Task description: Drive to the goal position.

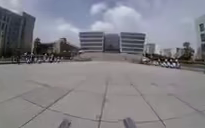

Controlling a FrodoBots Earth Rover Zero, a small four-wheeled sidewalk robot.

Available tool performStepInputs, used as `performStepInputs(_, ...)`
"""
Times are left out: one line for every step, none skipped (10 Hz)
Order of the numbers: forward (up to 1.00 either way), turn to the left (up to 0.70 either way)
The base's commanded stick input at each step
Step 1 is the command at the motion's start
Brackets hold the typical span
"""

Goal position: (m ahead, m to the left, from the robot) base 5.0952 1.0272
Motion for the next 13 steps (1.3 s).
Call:
performStepInputs(1.0, 0.0)
performStepInputs(1.0, 0.0)
performStepInputs(1.0, 0.0)
performStepInputs(1.0, 0.0)
performStepInputs(1.0, 0.0)
performStepInputs(1.0, 0.0)
performStepInputs(1.0, 0.0)
performStepInputs(1.0, -0.07)
performStepInputs(1.0, -0.18)
performStepInputs(1.0, -0.29)
performStepInputs(1.0, -0.22)
performStepInputs(1.0, -0.11)
performStepInputs(1.0, -0.4)
